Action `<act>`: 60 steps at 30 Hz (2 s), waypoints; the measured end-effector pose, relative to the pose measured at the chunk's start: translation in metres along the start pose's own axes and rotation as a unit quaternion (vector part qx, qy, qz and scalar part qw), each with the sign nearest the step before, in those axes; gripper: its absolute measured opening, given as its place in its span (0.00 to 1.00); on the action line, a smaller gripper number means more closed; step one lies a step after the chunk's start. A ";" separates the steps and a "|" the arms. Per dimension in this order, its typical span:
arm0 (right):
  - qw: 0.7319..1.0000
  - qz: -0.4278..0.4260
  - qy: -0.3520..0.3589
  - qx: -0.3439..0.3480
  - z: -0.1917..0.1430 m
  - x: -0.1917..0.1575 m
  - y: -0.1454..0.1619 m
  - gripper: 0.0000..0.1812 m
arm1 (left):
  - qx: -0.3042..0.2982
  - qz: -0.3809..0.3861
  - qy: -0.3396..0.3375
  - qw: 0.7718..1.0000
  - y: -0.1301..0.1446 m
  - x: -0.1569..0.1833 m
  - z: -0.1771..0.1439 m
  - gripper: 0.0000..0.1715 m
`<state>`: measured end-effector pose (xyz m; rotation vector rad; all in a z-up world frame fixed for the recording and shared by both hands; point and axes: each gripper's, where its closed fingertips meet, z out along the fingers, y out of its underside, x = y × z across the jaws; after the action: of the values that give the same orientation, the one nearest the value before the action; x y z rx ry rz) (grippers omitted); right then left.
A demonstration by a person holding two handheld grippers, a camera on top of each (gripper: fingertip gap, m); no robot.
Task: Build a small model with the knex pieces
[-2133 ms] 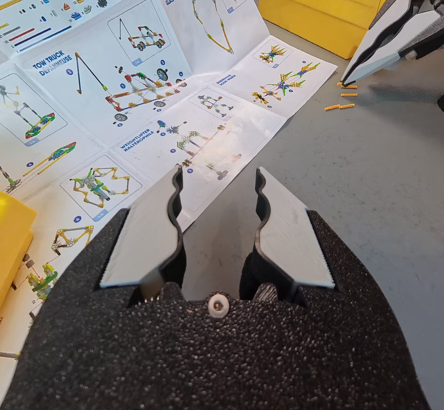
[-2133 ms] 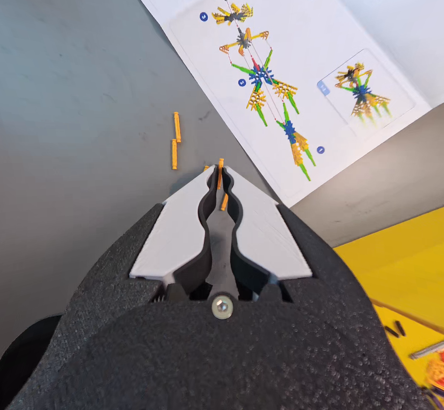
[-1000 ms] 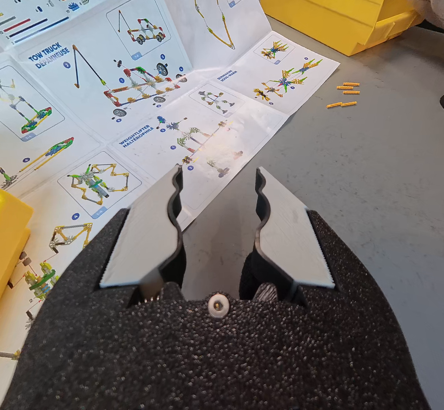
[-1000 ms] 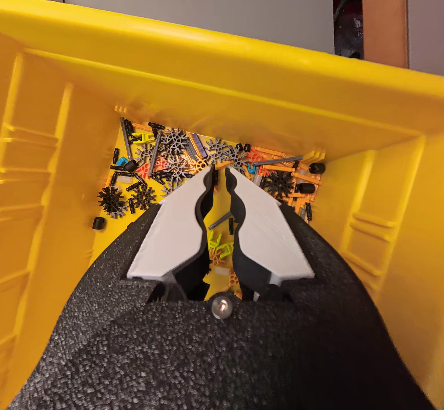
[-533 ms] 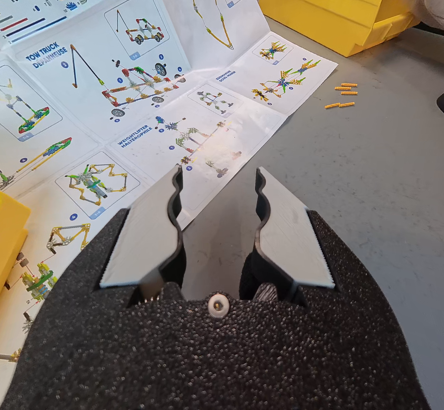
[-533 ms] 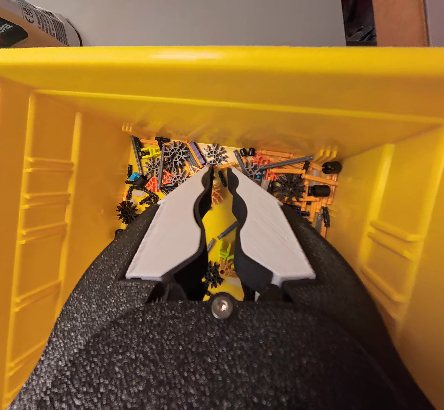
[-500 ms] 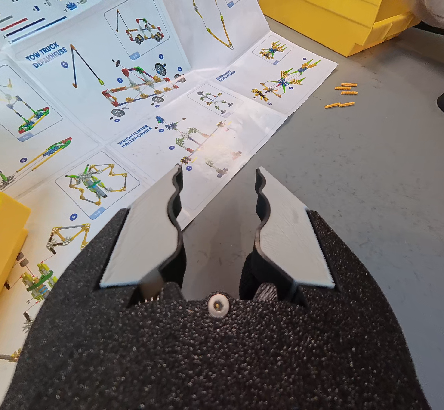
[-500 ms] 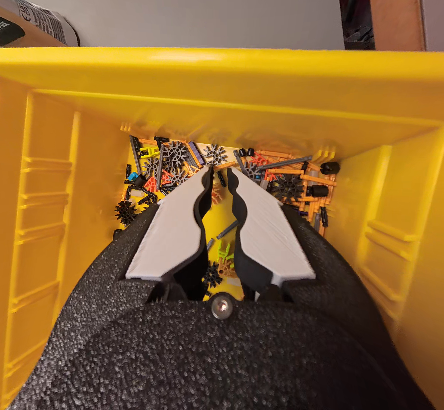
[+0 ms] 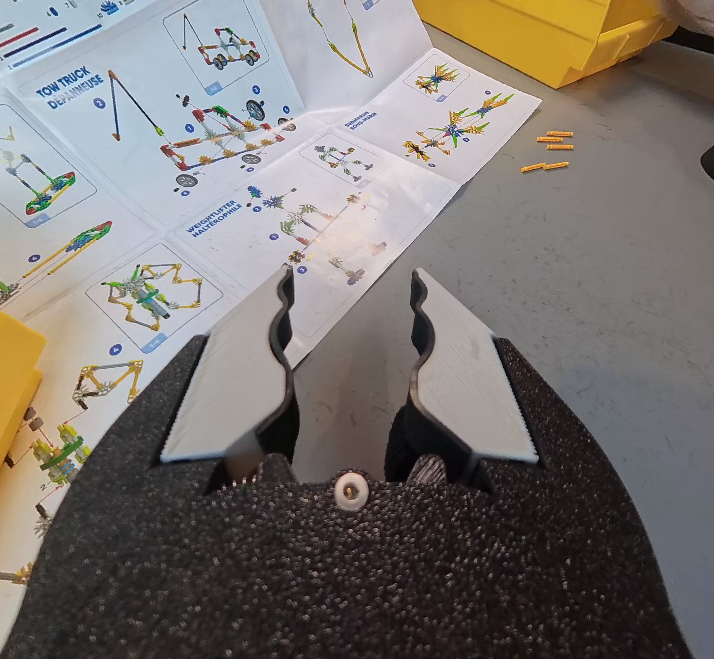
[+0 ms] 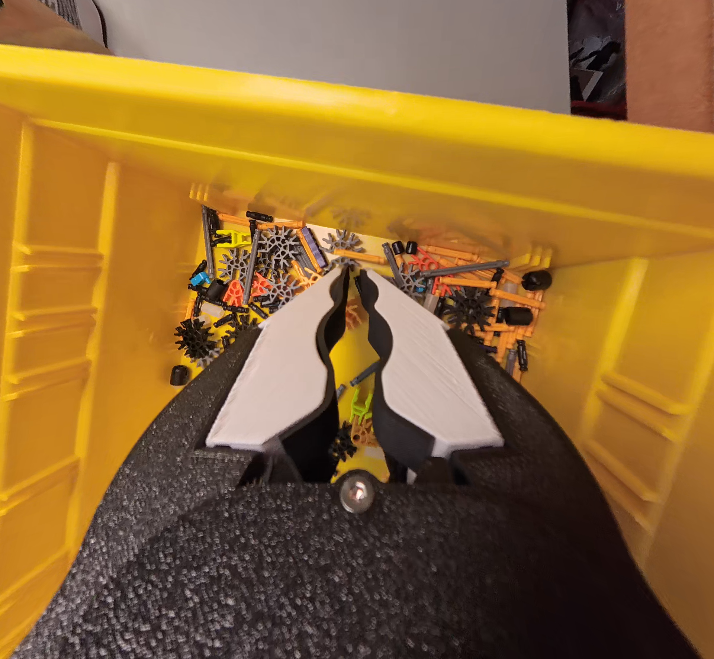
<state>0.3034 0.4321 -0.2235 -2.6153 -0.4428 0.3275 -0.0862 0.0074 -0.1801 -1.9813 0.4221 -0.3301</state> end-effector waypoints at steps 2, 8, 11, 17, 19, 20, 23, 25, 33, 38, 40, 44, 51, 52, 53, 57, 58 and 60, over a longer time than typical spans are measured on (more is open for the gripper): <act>1.000 0.004 -0.009 -0.003 -0.002 0.000 0.002 0.03 | 0.000 0.001 0.001 1.000 0.000 0.001 0.000 0.35; 1.000 0.022 -0.011 0.019 -0.009 0.004 -0.005 0.05 | -0.002 0.001 0.001 1.000 0.001 0.001 0.001 0.35; 1.000 0.013 -0.005 0.024 -0.013 0.007 -0.011 0.05 | -0.002 -0.001 0.000 1.000 0.001 0.000 0.000 0.35; 0.998 -0.058 -0.002 0.013 -0.007 0.002 -0.013 0.06 | -0.004 0.000 0.001 1.000 0.001 0.000 0.001 0.35; 0.998 -0.059 -0.004 0.002 -0.003 0.001 -0.010 0.05 | -0.003 -0.001 0.001 1.000 0.001 0.000 0.000 0.35; 0.998 -0.056 -0.008 -0.003 -0.001 0.000 -0.008 0.06 | -0.002 -0.002 0.000 1.000 0.001 -0.001 0.000 0.35; 0.999 -0.041 -0.025 -0.009 -0.001 -0.002 -0.006 0.05 | -0.002 -0.004 0.001 1.000 0.001 -0.001 0.000 0.35; 0.999 -0.040 -0.027 -0.012 -0.001 0.000 -0.004 0.06 | -0.003 -0.003 0.001 1.000 0.001 -0.001 0.000 0.35; 0.998 -0.044 -0.028 -0.028 -0.002 0.006 0.006 0.08 | -0.006 -0.002 0.003 1.000 0.002 0.000 0.000 0.35; 0.998 -0.043 -0.024 -0.033 -0.003 0.005 0.010 0.07 | -0.006 -0.001 0.003 1.000 0.002 0.000 0.001 0.35; 0.998 -0.038 -0.026 -0.030 -0.001 0.004 0.006 0.08 | -0.006 0.000 0.003 1.000 0.002 0.000 0.001 0.35; 0.999 0.003 -0.042 -0.020 0.002 0.002 -0.003 0.09 | -0.006 -0.001 0.003 1.000 0.002 0.000 0.001 0.35; 1.000 0.008 -0.012 -0.020 0.007 0.006 -0.012 0.06 | -0.007 0.000 0.004 1.000 0.002 0.001 0.001 0.35; 1.000 0.003 -0.005 -0.023 0.007 0.006 -0.013 0.05 | -0.007 0.000 0.004 1.000 0.002 0.001 0.001 0.35; 1.000 -0.003 0.003 -0.024 0.007 0.007 -0.013 0.05 | -0.007 0.000 0.004 1.000 0.002 0.001 0.001 0.35; 0.998 -0.032 0.034 -0.030 0.008 0.008 -0.014 0.03 | -0.008 0.001 0.005 1.000 0.003 0.001 0.001 0.35; 0.998 -0.042 0.042 -0.031 0.008 0.009 -0.014 0.02 | -0.009 0.002 0.005 1.000 0.003 0.002 0.001 0.35; 0.996 -0.065 0.055 -0.031 0.008 0.008 -0.014 0.01 | -0.010 0.002 0.005 1.000 0.003 0.002 0.001 0.35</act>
<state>0.3049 0.4497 -0.2246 -2.6336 -0.5896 0.1272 -0.0848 0.0065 -0.1832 -1.9984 0.4365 -0.3351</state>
